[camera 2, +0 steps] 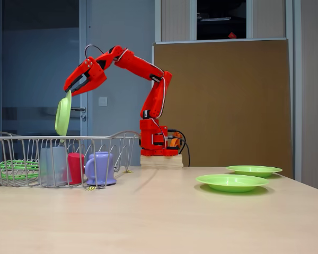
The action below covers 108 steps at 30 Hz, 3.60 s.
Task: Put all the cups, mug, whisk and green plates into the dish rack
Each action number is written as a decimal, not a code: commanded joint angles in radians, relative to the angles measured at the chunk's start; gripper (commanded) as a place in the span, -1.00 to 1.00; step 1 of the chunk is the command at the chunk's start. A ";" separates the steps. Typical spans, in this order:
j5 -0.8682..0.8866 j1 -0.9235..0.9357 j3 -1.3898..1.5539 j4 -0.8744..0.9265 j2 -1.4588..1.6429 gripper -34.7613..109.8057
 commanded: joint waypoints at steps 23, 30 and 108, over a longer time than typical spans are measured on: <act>-0.023 0.032 -0.026 -0.012 0.048 -0.52; -0.014 0.006 -0.069 0.029 0.058 -0.52; -0.049 0.074 0.565 -0.342 0.107 -0.52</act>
